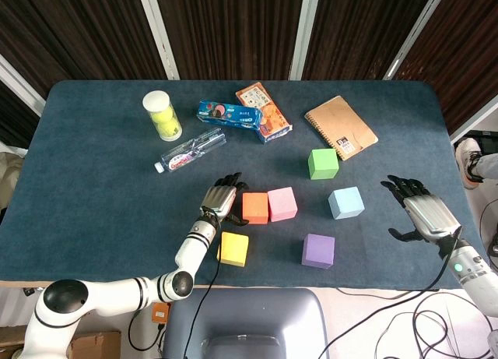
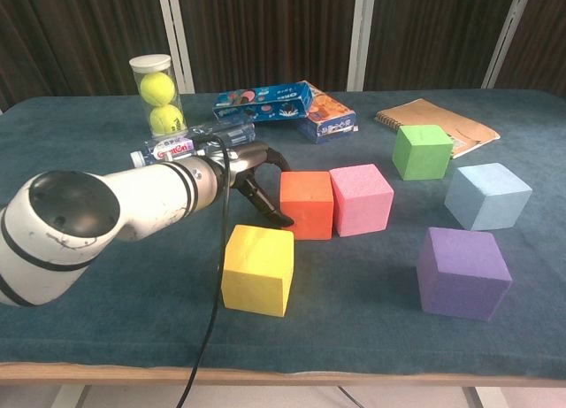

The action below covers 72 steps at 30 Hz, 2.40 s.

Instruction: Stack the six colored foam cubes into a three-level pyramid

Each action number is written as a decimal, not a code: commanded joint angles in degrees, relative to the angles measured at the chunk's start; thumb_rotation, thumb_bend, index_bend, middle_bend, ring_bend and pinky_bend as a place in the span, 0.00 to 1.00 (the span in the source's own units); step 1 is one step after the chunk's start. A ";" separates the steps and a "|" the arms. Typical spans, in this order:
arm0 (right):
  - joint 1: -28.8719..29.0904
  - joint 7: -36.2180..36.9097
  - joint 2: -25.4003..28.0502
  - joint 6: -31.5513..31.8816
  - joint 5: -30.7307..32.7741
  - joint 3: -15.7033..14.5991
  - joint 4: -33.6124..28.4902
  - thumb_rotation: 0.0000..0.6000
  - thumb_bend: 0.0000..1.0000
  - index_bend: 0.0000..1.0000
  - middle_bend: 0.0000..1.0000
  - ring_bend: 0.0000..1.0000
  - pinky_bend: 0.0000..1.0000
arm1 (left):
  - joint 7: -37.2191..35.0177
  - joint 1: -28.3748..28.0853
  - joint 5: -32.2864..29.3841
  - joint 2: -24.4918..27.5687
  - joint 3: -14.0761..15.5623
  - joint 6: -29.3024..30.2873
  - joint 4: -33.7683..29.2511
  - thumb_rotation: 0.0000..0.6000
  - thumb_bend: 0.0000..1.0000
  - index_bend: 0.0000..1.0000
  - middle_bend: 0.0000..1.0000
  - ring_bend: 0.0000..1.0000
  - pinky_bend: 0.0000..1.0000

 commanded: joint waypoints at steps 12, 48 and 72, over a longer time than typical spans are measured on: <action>-0.01 -0.95 0.20 -0.12 0.73 0.29 -0.59 1.00 0.19 0.00 0.00 0.00 0.00 | -3.00 1.05 1.12 1.50 -0.37 -1.25 -1.59 0.92 0.14 0.33 0.03 0.00 0.11; 20.04 -27.73 -17.33 -9.48 28.43 6.96 -2.40 1.00 0.19 0.00 0.00 0.00 0.00 | -11.86 37.47 40.47 47.52 24.17 33.10 -35.01 0.96 0.09 0.08 0.00 0.00 0.11; 38.25 -43.14 -34.35 -5.13 61.81 6.99 3.89 1.00 0.19 0.03 0.00 0.00 0.00 | -23.73 48.23 45.87 48.76 22.75 35.46 -23.91 0.96 0.09 0.08 0.00 0.00 0.11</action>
